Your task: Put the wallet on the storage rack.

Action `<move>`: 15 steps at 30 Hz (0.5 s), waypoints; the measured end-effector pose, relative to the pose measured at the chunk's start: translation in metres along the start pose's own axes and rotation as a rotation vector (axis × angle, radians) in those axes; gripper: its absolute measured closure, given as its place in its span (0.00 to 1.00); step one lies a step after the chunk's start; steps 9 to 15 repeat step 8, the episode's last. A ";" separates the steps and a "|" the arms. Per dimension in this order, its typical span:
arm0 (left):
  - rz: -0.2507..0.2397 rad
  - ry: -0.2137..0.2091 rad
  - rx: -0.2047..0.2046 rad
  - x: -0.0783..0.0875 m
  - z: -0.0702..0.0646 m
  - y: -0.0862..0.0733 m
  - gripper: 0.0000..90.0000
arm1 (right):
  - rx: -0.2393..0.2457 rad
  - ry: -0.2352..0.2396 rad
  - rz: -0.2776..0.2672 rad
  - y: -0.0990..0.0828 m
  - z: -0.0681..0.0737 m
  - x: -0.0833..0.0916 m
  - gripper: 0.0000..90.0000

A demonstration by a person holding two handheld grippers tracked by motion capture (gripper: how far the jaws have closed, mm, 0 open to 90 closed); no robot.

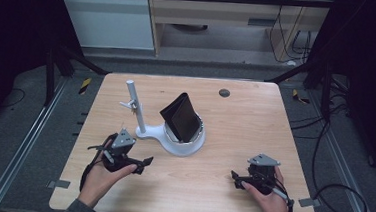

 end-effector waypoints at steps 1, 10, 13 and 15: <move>0.012 0.018 0.001 -0.004 0.004 -0.008 0.09 | -0.006 0.007 0.007 -0.001 0.000 -0.001 0.05; 0.072 0.060 0.047 -0.021 0.028 -0.041 0.10 | -0.008 0.029 0.029 -0.003 0.003 -0.009 0.03; 0.072 0.060 0.047 -0.021 0.028 -0.041 0.10 | -0.008 0.029 0.029 -0.003 0.003 -0.009 0.03; 0.072 0.060 0.047 -0.021 0.028 -0.041 0.10 | -0.008 0.029 0.029 -0.003 0.003 -0.009 0.03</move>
Point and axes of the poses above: each handheld gripper's, and its own axes: x roughly backward along the jaws, y roughly out of its top, z roughly to its left, the point moved 4 cm from there along -x, roughly forward along the jaws, and after that the axes turned 12 degrees about x, right-handed, at the moved point
